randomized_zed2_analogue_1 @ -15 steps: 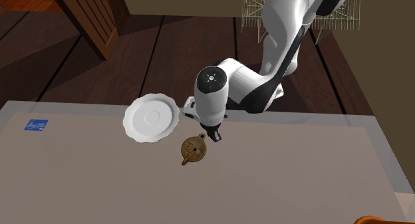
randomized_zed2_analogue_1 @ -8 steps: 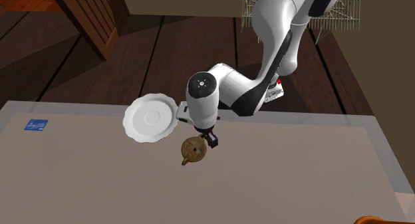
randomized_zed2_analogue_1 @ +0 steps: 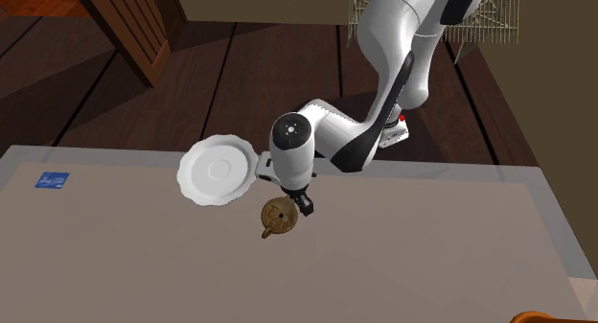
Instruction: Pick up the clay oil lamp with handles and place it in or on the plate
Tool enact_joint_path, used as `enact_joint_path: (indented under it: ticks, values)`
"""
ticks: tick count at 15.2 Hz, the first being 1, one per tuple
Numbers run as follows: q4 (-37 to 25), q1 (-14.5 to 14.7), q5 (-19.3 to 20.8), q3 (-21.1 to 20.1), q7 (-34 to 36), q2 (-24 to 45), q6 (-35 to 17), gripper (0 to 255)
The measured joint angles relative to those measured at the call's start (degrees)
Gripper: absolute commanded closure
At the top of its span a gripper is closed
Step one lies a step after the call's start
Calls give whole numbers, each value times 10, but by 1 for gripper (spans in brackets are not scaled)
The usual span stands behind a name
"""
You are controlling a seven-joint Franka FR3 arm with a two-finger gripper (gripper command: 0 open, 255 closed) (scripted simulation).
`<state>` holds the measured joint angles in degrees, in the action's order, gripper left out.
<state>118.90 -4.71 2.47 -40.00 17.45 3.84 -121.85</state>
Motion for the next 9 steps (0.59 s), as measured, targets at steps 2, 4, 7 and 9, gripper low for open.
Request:
enact_joint_path:
  ticks: [2, 4, 7, 9]
  values:
    - [0, 0, 0, 0, 0, 0, 0, 0]
    - [-1, 0, 0, 0, 0, -1, 0, 255]
    - [-3, -1, 2, 2, 0, -2, 1, 255]
    - [-4, -1, 2, 2, 0, -3, 0, 255]
